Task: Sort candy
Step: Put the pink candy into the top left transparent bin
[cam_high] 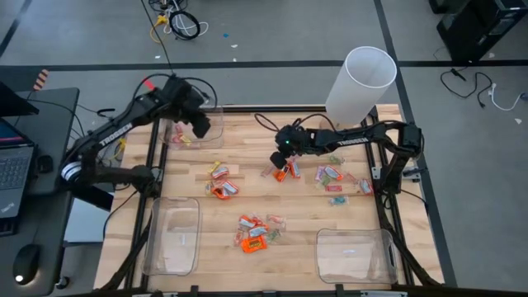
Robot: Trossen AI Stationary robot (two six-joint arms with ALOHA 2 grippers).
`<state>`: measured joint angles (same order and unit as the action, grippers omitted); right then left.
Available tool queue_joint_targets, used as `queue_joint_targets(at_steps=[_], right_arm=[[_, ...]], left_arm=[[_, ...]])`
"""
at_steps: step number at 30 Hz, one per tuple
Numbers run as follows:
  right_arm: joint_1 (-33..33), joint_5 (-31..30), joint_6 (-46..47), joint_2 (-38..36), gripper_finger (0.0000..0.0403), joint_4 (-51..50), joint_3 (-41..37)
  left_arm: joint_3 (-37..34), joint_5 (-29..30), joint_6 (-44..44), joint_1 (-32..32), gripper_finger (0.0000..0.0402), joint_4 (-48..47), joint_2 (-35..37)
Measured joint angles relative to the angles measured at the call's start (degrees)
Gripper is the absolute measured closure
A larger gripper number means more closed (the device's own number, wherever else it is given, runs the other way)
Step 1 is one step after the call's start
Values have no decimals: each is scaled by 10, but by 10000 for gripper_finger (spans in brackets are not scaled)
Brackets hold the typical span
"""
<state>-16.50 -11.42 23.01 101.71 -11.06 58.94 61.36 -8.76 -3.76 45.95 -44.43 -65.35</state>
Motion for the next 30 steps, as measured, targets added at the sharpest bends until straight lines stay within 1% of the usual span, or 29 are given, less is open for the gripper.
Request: queue_joint_targets(at_steps=[8, 13, 26, 30], right_arm=[[0, 0, 42, 0, 355, -65, 0], [2, 0, 52, 0, 355, -110, 0], [13, 2, -186, 0, 355, -133, 0], [14, 1, -248, 0, 349, -148, 0]], left_arm=[[0, -1, 14, -52, 289, 14, 43], [0, -1, 15, -77, 289, 14, 48], [0, 1, 21, -120, 289, 13, 47], [0, 2, 25, -134, 289, 13, 47]])
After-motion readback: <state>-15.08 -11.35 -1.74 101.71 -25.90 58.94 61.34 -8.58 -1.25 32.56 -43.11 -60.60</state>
